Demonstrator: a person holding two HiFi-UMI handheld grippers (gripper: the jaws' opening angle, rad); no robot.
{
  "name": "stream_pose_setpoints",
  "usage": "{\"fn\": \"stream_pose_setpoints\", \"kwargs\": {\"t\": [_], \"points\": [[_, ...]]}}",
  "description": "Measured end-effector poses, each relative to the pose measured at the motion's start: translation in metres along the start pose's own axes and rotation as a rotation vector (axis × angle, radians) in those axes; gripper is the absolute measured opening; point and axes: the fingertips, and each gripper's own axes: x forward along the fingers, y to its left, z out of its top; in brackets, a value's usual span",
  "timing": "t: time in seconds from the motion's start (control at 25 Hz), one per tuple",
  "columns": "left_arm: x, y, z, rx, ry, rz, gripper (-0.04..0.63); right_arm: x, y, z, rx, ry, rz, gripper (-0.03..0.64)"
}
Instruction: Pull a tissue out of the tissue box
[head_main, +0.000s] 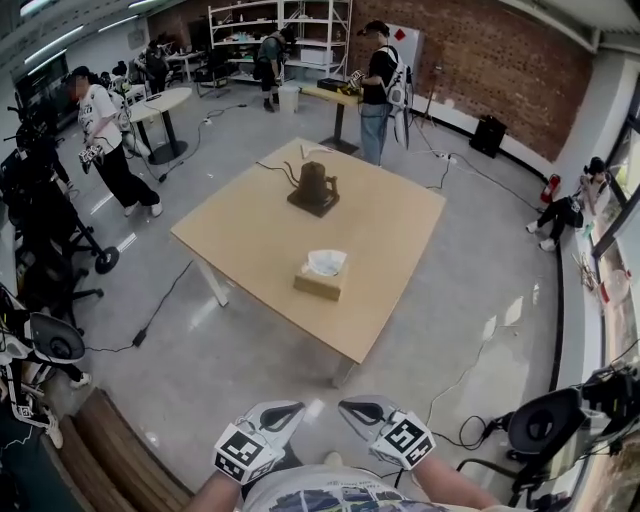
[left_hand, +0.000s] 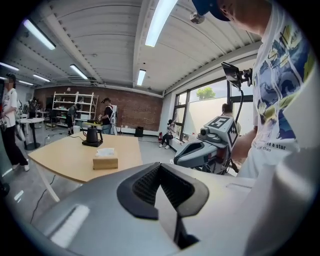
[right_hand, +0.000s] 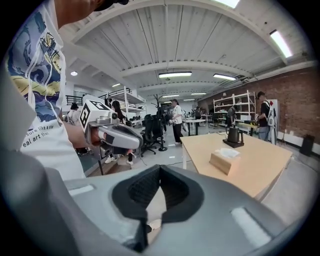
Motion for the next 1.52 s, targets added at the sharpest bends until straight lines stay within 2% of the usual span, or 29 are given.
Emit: {"fn": "stream_pose_setpoints", "kwargs": {"t": [0.44,0.64,0.8,1.08,1.28,1.52], "points": [[-0.005,0.129,0.037,0.051,-0.003,-0.120,0.002,0.099,-0.051,0.067,0.033,-0.006,-0.130,0.003],[-0.006,0.165,0.030,0.066,0.022,-0.154,0.002,0.133,-0.065,0.079,0.055,-0.021,-0.177,0.003],[0.009,0.176,0.037,0.054,0.015,-0.165,0.002,0.138,-0.088,0.083,0.055,-0.014,-0.197,0.003],[0.056,0.197,0.067,0.046,0.004,-0.151,0.002,0.142,-0.176,0.075,0.074,0.029,-0.196,0.026],[0.085,0.212,0.083,0.025,-0.001,-0.094,0.002,0.143,-0.252,0.062,0.078,0.067,-0.188,0.066],[0.108,0.230,0.094,0.000,0.013,-0.015,0.002,0.161,-0.342,0.035,0.161,0.109,-0.168,0.109]]}}
